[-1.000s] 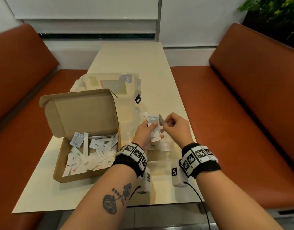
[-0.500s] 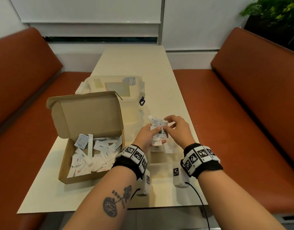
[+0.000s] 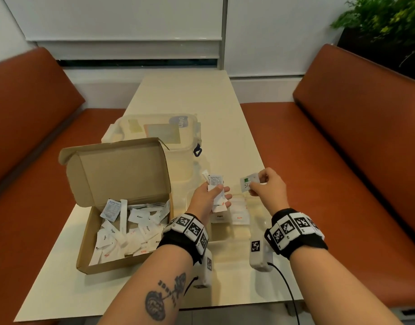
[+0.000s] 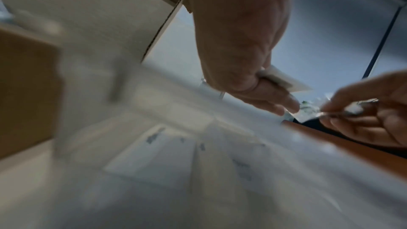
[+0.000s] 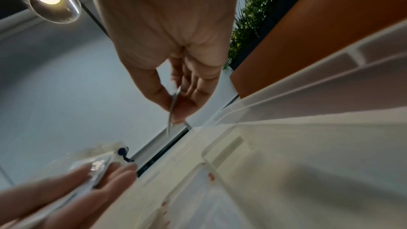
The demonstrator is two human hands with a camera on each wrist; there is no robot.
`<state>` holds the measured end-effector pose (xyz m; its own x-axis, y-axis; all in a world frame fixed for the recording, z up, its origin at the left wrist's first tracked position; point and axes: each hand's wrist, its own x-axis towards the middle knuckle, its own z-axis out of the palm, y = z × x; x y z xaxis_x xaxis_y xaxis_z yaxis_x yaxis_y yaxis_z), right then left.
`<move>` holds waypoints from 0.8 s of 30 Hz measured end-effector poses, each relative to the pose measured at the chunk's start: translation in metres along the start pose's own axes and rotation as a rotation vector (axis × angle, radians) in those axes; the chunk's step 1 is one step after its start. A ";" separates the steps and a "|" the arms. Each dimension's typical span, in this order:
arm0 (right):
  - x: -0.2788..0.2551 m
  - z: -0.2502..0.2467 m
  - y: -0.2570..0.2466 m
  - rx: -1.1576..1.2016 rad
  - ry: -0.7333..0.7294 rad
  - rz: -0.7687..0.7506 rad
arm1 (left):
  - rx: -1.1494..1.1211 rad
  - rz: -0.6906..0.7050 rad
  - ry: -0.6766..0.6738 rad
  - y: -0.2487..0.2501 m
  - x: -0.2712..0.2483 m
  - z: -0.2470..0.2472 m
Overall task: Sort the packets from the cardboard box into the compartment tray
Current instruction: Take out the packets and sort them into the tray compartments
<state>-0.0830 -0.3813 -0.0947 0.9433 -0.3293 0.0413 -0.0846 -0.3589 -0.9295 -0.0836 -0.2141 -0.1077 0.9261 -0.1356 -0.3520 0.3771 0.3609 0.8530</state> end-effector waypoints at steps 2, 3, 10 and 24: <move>0.000 -0.006 0.003 -0.056 0.009 0.026 | 0.001 0.006 -0.008 0.000 0.002 0.002; 0.000 -0.007 0.004 -0.098 0.000 0.030 | 0.001 0.007 -0.014 0.000 0.002 0.003; 0.001 -0.001 0.013 -0.516 -0.079 0.096 | 0.008 -0.004 -0.032 -0.001 0.007 0.004; -0.004 0.010 0.034 -0.884 -0.293 0.010 | 0.004 -0.005 -0.027 0.000 0.003 -0.002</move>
<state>-0.0861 -0.3837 -0.1305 0.9745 -0.1451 -0.1712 -0.1929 -0.9316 -0.3080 -0.0805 -0.2124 -0.1094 0.9241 -0.1626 -0.3460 0.3820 0.3566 0.8526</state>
